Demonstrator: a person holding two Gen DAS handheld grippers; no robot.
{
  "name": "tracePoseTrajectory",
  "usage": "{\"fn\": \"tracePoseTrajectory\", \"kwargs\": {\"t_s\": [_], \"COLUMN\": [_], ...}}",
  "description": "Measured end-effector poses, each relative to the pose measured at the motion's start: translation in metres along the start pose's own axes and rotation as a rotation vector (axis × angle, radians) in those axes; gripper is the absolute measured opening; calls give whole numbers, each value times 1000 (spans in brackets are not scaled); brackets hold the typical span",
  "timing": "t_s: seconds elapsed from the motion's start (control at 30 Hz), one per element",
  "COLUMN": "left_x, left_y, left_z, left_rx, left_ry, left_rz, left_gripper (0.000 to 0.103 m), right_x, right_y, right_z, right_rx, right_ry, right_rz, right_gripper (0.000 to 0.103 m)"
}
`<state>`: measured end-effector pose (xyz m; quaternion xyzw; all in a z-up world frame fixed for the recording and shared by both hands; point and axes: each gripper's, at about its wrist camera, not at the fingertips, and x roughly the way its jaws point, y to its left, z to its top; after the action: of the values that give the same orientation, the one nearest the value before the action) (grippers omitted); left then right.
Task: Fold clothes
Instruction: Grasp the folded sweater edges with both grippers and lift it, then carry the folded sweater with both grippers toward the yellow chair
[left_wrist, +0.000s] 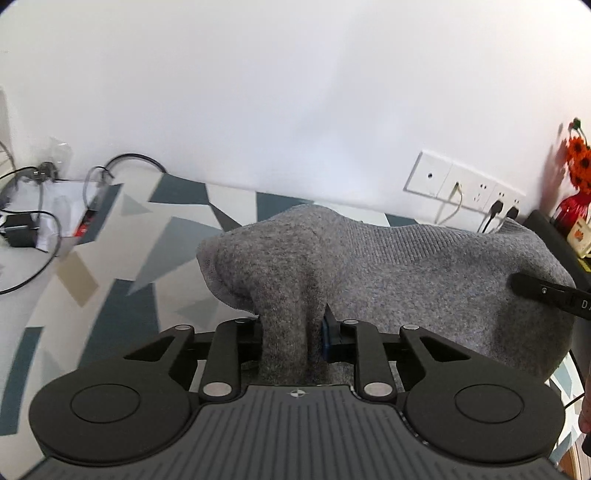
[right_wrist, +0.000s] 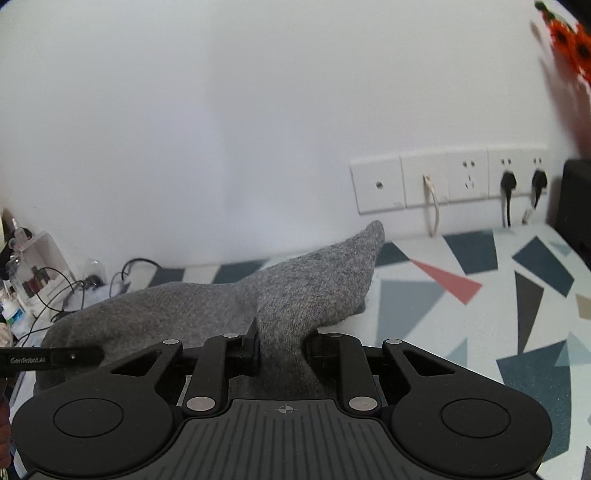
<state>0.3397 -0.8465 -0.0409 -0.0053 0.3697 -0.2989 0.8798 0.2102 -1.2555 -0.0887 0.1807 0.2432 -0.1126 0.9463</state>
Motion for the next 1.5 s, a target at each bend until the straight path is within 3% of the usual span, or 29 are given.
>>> {"fn": "tracePoseTrajectory", "kwargs": {"t_s": [0.17,0.33,0.63,0.93,1.17,1.5], "left_x": [-27,-59,-137,-227,-321,-499], "left_y": [25,45,48,63,108,178], "left_z": [-20,-41,-93,-162,-238,-366], "left_rx": [-33,-109,-286,-454,-605,-789], "left_ry": [4,0,-63,-111,-205,-282], "left_rz": [55,163,434,593,690,926], "left_gripper": [24,24,24,24,24,23], "right_x": [-9,-4,6,-33,-76,-187], "right_y": [39,81,154,229,341,553], "right_z": [-9,-25,-35,-63,-96,-209], "right_rx": [-52,-100,-249,-394,-527,-686], "right_ry": [3,51,146,247,281,365], "right_rz": [32,122,419,644,792,1021], "right_gripper": [18,18,18,18,18,18]}}
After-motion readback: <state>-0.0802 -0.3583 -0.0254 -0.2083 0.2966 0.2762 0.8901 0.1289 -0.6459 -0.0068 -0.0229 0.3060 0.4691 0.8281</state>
